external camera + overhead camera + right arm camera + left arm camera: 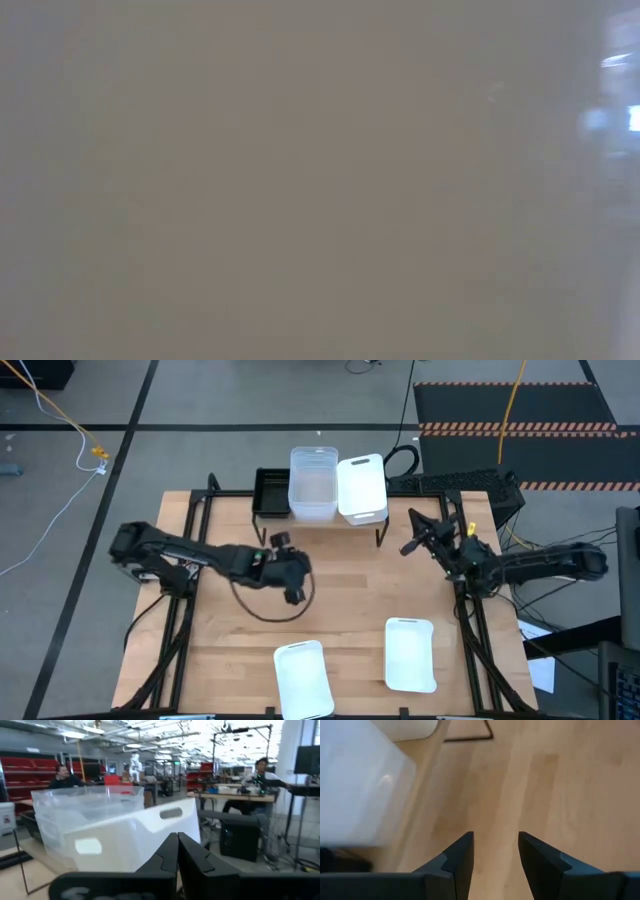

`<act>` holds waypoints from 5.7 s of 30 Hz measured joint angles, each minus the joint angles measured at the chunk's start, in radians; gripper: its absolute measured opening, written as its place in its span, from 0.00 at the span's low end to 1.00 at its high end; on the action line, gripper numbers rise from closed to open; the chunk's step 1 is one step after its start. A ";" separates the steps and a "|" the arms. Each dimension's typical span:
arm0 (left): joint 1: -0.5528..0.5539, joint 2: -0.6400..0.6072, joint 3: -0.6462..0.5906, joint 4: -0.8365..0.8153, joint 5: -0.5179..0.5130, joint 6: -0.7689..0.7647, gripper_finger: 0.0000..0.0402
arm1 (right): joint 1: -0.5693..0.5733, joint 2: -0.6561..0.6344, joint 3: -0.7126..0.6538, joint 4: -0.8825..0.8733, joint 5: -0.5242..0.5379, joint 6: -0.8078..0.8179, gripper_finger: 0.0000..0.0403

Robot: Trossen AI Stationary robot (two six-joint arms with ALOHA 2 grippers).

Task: Stack baskets on shelf by color
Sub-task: Put the left white bin on the shelf, then stack the left white bin on top of the other white bin on the shelf

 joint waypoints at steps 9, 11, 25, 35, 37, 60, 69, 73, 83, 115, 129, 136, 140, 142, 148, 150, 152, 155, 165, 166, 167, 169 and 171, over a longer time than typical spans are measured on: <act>-0.095 -0.221 -0.337 0.155 -0.103 -0.190 0.39 | -0.236 0.172 0.040 -0.014 -0.203 0.243 0.00; -0.100 -0.260 -0.386 0.149 -0.134 -0.227 0.39 | -0.258 0.233 0.040 0.041 -0.208 0.251 0.00; -0.101 -0.332 -0.594 0.342 -0.215 -0.260 0.39 | -0.308 0.494 0.215 0.104 -0.364 0.328 0.00; -0.108 -0.334 -0.623 0.340 -0.204 -0.242 0.39 | -0.203 0.450 0.221 0.110 -0.391 0.296 0.00; -0.122 -0.351 -0.623 0.307 -0.185 -0.237 0.39 | -0.135 0.441 0.221 0.103 -0.410 0.250 0.00; -0.200 -0.821 -0.622 0.275 -0.341 -0.145 0.39 | 0.561 0.995 0.969 -0.716 -0.566 0.362 0.33; -0.258 -0.850 -0.621 0.262 -0.220 -0.189 0.39 | 0.611 1.246 1.217 -0.817 -0.819 0.456 0.34; -0.273 -0.843 -0.621 0.256 -0.238 -0.197 0.39 | 0.630 1.280 1.247 -0.787 -0.956 0.533 0.34; -0.226 -0.806 -0.621 0.312 -0.271 -0.171 0.39 | 0.676 1.281 1.218 -0.908 -0.944 0.377 0.34; -0.203 -0.743 -0.621 0.311 -0.269 -0.160 0.39 | 0.600 1.226 1.066 -0.800 -1.086 0.082 0.03; -0.203 -0.744 -0.621 0.314 -0.269 -0.151 0.39 | 0.501 0.863 1.048 -1.415 -0.864 0.279 0.11; -0.203 -0.744 -0.621 0.310 -0.269 -0.152 0.39 | 0.494 0.761 0.864 -1.368 -0.658 0.449 0.23; -0.203 -0.744 -0.621 0.310 -0.269 -0.152 0.39 | 0.481 0.718 0.767 -1.321 -0.568 0.700 0.29; -0.203 -0.744 -0.621 0.311 -0.270 -0.153 0.39 | 0.460 0.706 0.737 -1.251 -0.548 0.881 0.32; -0.190 -0.744 -0.621 0.365 -0.270 -0.127 0.39 | 0.409 0.737 0.732 -0.820 -0.649 0.949 0.40; -0.189 -0.744 -0.621 0.368 -0.270 -0.119 0.39 | 0.408 0.783 0.752 -0.779 -0.611 0.952 0.42; -0.189 -0.744 -0.621 0.368 -0.270 -0.117 0.39 | 0.410 0.835 0.765 -0.795 -0.512 1.001 0.42; -0.189 -0.744 -0.621 0.360 -0.270 -0.114 0.39 | 0.409 0.905 0.767 -0.785 -0.454 1.085 0.41; -0.189 -0.744 -0.621 0.348 -0.270 -0.104 0.39 | 0.421 1.107 0.914 -0.862 -0.489 1.186 0.34; -0.189 -0.744 -0.621 0.349 -0.270 -0.100 0.39 | 0.421 1.123 0.947 -0.911 -0.488 1.183 0.33; -0.189 -0.744 -0.622 0.354 -0.270 -0.095 0.39 | 0.420 1.138 0.977 -0.971 -0.489 1.182 0.33; -0.189 -0.744 -0.622 0.363 -0.270 -0.092 0.39 | 0.412 1.155 1.028 -1.093 -0.489 1.186 0.33; -0.189 -0.744 -0.622 0.360 -0.269 -0.091 0.39 | 0.402 1.166 1.054 -1.168 -0.503 1.189 0.33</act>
